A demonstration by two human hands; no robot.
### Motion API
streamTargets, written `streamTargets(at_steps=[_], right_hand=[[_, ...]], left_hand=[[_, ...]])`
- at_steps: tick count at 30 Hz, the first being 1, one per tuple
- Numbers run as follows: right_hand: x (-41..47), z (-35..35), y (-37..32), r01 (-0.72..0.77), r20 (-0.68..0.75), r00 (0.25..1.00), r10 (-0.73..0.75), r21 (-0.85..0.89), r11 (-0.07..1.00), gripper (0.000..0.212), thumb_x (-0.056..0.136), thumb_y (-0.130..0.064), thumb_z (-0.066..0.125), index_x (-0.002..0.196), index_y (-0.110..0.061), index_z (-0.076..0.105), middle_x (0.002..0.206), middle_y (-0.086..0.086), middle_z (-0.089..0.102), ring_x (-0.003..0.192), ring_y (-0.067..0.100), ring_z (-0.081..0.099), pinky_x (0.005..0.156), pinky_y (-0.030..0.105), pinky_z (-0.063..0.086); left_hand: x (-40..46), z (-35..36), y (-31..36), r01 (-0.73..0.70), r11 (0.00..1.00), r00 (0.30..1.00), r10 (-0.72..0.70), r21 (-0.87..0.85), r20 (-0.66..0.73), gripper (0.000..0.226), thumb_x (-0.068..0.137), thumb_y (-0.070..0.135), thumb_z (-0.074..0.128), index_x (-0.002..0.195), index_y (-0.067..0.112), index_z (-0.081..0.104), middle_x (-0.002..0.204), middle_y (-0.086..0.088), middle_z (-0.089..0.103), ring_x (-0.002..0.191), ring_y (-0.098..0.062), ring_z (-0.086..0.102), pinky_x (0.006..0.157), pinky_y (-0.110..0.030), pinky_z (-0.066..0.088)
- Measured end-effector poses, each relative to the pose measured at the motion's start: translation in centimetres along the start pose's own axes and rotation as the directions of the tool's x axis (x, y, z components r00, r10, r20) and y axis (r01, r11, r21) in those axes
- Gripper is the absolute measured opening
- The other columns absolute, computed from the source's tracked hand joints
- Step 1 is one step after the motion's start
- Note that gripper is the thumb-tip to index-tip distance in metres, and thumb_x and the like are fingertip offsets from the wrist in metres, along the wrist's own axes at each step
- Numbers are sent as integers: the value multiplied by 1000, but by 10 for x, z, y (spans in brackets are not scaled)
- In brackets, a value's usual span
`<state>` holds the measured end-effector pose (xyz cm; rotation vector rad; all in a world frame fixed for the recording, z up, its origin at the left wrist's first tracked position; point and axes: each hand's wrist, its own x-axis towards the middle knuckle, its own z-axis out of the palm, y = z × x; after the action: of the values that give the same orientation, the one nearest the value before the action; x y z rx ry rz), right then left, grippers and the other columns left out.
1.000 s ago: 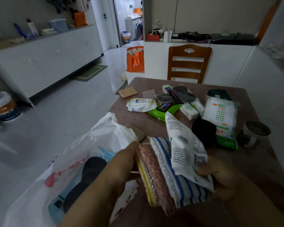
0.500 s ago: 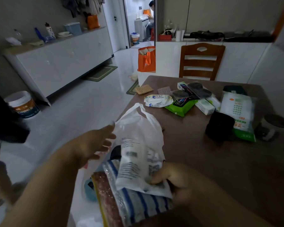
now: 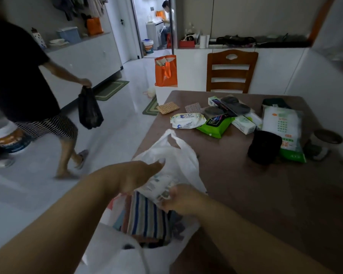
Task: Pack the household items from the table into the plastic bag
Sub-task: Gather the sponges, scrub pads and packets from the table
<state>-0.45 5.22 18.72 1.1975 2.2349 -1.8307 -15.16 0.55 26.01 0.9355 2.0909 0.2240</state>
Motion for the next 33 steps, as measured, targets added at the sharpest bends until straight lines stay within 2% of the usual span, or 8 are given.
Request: streamTargets(at_steps=[4,9,16,20,23,27,30,33], right_hand=[[-29,-52,-9,179,-178,974,-142,211,961,15,82,-12,64,68,-13,68,54,0,66,44,10,61,41,18,47],[2,-134,5,133,-519,852,66,337,932,14,86,-21,65,73,-14,63,52,0,59,35,10,51,33,17,36],[132,-167,45,-105,-489,862,136,90,990,29,87,-29,61,63,-17,51,68,8,61,64,23,59,62,33,50],[180,-156,57,-138,-440,894,80,-103,985,29,84,-29,64,58,-24,51,64,-9,54,82,17,55,65,21,38],[202,-147,65,-185,-385,921,60,-298,936,30,78,-38,66,100,-18,69,109,7,70,103,29,63,80,26,48],[218,-141,70,-172,-353,935,35,-364,915,60,73,-45,69,126,-20,57,132,10,59,117,33,57,97,38,48],[223,-153,71,-174,-238,968,84,-391,904,56,84,-43,62,133,-17,53,139,10,53,126,32,49,103,37,42],[214,-178,79,-196,-259,957,129,-252,948,14,85,-37,64,89,-24,60,117,8,60,121,33,52,87,31,42]], left_hand=[[10,-18,22,-29,988,996,41,-152,78,51,85,66,39,90,20,61,87,-4,68,81,-20,66,66,-31,54],[26,-57,47,-205,955,979,200,-216,-47,55,93,55,39,88,8,67,67,-11,75,52,-18,68,43,-22,49],[131,-70,84,-86,909,966,-24,-408,-258,35,96,27,51,102,-5,62,79,-17,61,70,-26,62,70,-38,57],[202,-40,77,-36,992,982,13,-121,-187,31,96,17,51,115,-6,59,102,-23,62,84,-30,61,70,-34,52],[240,-14,65,-5,990,994,20,140,-111,31,94,14,54,120,-2,59,129,-22,56,116,-33,53,95,-33,39],[272,-1,74,28,968,999,-35,248,24,37,92,22,58,119,-3,60,127,-19,60,106,-28,58,75,-27,46],[291,-5,97,-2,993,1000,5,118,-24,32,92,26,58,112,2,62,103,-15,64,93,-29,62,74,-32,47],[307,-10,119,-33,939,996,3,-343,-88,18,90,25,57,106,17,59,92,-7,54,78,-22,53,64,-31,48]])
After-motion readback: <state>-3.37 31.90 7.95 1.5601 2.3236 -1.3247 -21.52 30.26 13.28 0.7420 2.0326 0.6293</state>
